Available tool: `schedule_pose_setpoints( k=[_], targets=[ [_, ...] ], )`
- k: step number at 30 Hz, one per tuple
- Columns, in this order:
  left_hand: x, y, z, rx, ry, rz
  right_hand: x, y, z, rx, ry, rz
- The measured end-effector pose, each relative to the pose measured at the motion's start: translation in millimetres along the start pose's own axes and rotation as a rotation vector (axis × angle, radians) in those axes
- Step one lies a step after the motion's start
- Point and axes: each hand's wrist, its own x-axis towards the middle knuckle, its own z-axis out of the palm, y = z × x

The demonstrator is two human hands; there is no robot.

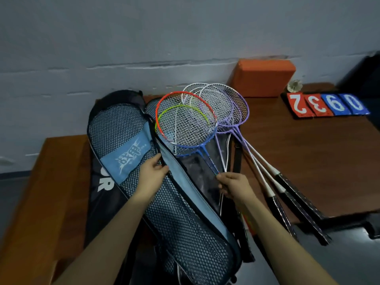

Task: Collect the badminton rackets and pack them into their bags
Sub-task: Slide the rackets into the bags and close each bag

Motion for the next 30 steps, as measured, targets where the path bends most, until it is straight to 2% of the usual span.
schedule_pose_setpoints(
  k=[3, 12, 23, 26, 30],
  targets=[
    [0.7, -1.0, -1.7, 0.006, -0.016, -0.023, -0.7, 1.3, -7.1, 0.035, 0.08, -0.027],
    [10.5, 1.3, 9.8, -0.037, 0.013, -0.059, -21.7, 10.8, -36.6, 0.132, -0.012, -0.05],
    [16.2, 4.1, 13.1, -0.028, 0.097, 0.061, -40.2, 31.1, -60.5, -0.053, -0.096, 0.061],
    [20.9, 2.4, 15.8, 0.082, 0.177, 0.109, -39.1, 33.3, -64.7, -0.058, -0.094, 0.062],
    [21.5, 6.5, 19.2, 0.036, 0.249, 0.142, -41.5, 34.6, -74.5, -0.125, -0.082, 0.049]
  ],
)
